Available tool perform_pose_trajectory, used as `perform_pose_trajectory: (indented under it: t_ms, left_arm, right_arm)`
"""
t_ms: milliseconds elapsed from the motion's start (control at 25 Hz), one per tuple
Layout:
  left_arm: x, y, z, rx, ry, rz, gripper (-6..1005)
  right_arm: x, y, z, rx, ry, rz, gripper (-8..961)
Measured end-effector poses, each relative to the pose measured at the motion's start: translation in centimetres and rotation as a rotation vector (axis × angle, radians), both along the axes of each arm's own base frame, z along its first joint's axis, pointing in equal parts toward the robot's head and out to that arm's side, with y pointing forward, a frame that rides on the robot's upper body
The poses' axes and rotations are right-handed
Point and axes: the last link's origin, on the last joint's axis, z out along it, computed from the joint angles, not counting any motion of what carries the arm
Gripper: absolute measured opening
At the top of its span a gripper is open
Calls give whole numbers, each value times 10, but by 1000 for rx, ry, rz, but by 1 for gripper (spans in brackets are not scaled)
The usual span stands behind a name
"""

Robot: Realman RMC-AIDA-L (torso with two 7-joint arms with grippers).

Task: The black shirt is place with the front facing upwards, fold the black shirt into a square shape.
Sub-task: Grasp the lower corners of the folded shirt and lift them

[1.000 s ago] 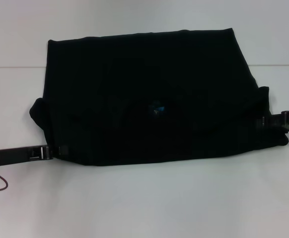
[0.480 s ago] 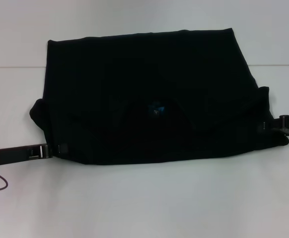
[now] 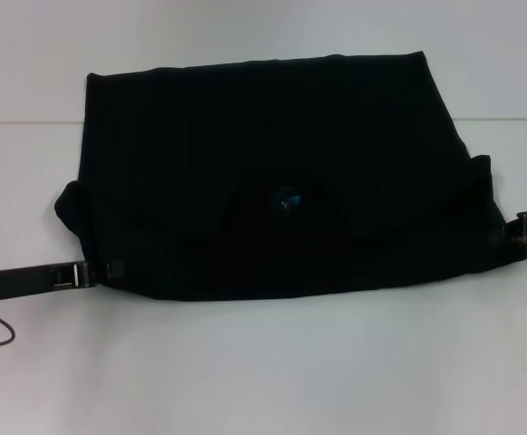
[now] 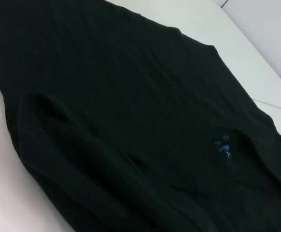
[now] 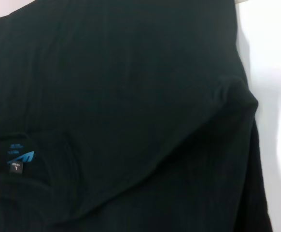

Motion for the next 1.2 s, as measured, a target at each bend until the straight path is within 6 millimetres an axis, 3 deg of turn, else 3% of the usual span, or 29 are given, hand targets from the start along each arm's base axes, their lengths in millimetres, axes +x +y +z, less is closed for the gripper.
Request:
perform_pose_trajectory:
  t_ms: [320,480,760,1000,1200]
  left_arm:
    - [7,-3,0,-49,-14,-37,39]
    - [10,-15,4,-143,-21,-66,39]
    - [15,-48,12,-393,-55,-68,39]
    - [20,-81,19,-594,-127,-73,40]
    - [19,-97,11,-775,-64,-18,40]
  right_arm:
    - [-4,-5,7,-59,15,19,74]
    - [0,-20,17,-151,0,13,74]
    - [16,-63,35,-335,18,-26,74]
    - [25,-99,38,-476,78,-28,74]
    - [29,-116,35,-567,65,-55,74]
